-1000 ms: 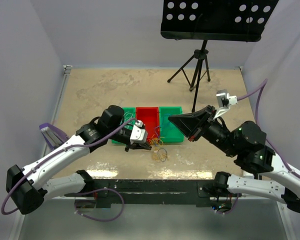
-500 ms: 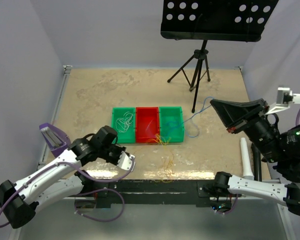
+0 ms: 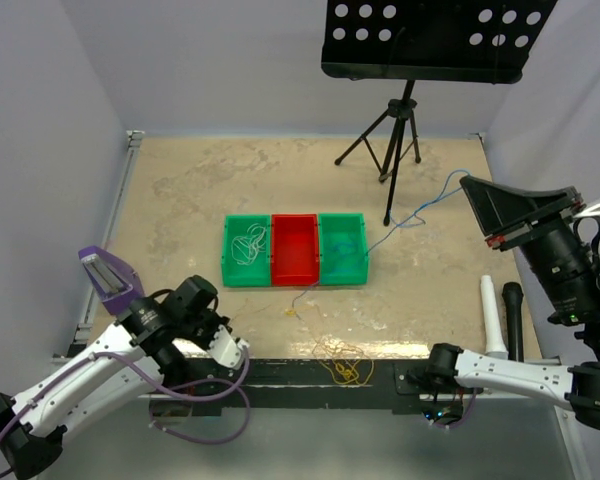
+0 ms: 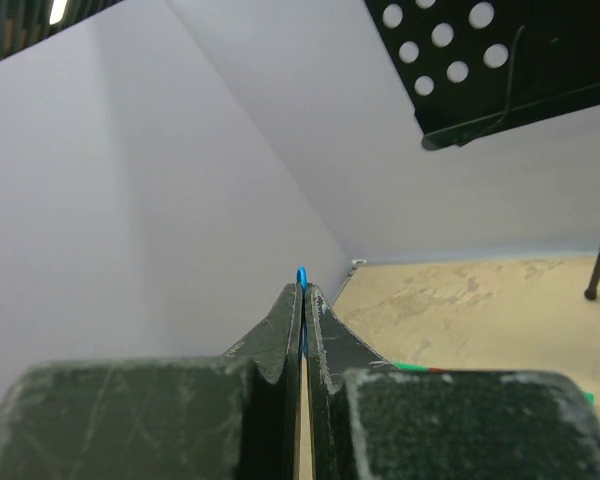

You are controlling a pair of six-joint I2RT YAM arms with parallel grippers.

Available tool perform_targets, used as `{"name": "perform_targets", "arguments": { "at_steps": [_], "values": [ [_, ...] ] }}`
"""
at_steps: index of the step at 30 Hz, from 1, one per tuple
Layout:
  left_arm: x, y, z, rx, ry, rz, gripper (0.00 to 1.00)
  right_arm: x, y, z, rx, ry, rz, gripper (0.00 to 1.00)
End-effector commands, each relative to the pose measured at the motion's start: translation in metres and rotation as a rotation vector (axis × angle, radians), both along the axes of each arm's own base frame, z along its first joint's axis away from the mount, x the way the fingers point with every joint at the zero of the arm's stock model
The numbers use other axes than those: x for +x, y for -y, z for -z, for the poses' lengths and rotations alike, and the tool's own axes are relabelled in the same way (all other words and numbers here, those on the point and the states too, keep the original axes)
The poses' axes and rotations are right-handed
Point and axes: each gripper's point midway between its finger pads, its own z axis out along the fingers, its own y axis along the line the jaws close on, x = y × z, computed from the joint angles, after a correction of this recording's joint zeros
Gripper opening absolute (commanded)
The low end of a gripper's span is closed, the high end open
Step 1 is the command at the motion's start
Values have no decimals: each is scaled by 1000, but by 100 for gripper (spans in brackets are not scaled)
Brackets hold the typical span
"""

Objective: Untangle the cables

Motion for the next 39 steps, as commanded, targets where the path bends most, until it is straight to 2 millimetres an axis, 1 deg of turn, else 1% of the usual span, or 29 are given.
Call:
{"name": "perform_targets", "arguments": {
  "at_steps": [1, 3, 7, 8, 9, 11, 13, 14, 17, 18, 20, 23, 25, 28, 32, 36, 39],
  "values": [
    [2, -32, 16, 164, 31, -23, 0, 3, 47, -28, 60, 10, 150, 0],
    [5, -40, 17, 211, 46, -26, 0, 5, 69, -34, 92, -8, 222, 0],
    [9, -49, 19, 262, 67, -37, 0, -2, 116, -43, 200, -21, 317, 0],
    [9, -51, 21, 270, 65, -41, 0, -4, 123, -44, 226, -14, 321, 0],
    [8, -51, 22, 268, 66, -44, 0, -5, 123, -45, 233, -3, 318, 0],
    [10, -48, 20, 248, 73, -54, 0, -1, 110, -40, 206, -1, 301, 0],
    [16, -42, 13, 215, 99, -74, 0, 6, 88, -32, 156, -21, 283, 0],
    [21, -36, 7, 182, 114, -94, 0, 10, 78, -27, 132, -26, 276, 0],
    [39, -8, -28, 17, 148, -202, 0, 22, 41, -8, 67, -48, 254, 0],
    [43, 5, -42, -53, 142, -219, 0, 25, 33, -4, 57, -53, 248, 0],
    [51, 22, -67, -159, 140, -274, 0, 35, 7, 13, 5, -71, 238, 0],
    [54, 38, -99, -272, 135, -289, 0, 46, -23, 30, -39, -77, 220, 0],
    [53, 44, -112, -307, 126, -288, 0, 52, -38, 41, -60, -82, 218, 0],
    [48, 45, -116, -299, 99, -267, 0, 62, -58, 58, -97, -89, 228, 0],
    [35, 40, -113, -249, 70, -189, 0, 75, -80, 78, -132, -97, 248, 0],
    [34, 31, -114, -202, 111, -140, 0, 87, -101, 90, -177, -93, 266, 0],
    [36, 24, -115, -168, 143, -130, 0, 98, -110, 99, -214, -90, 277, 0]
  ]
}}
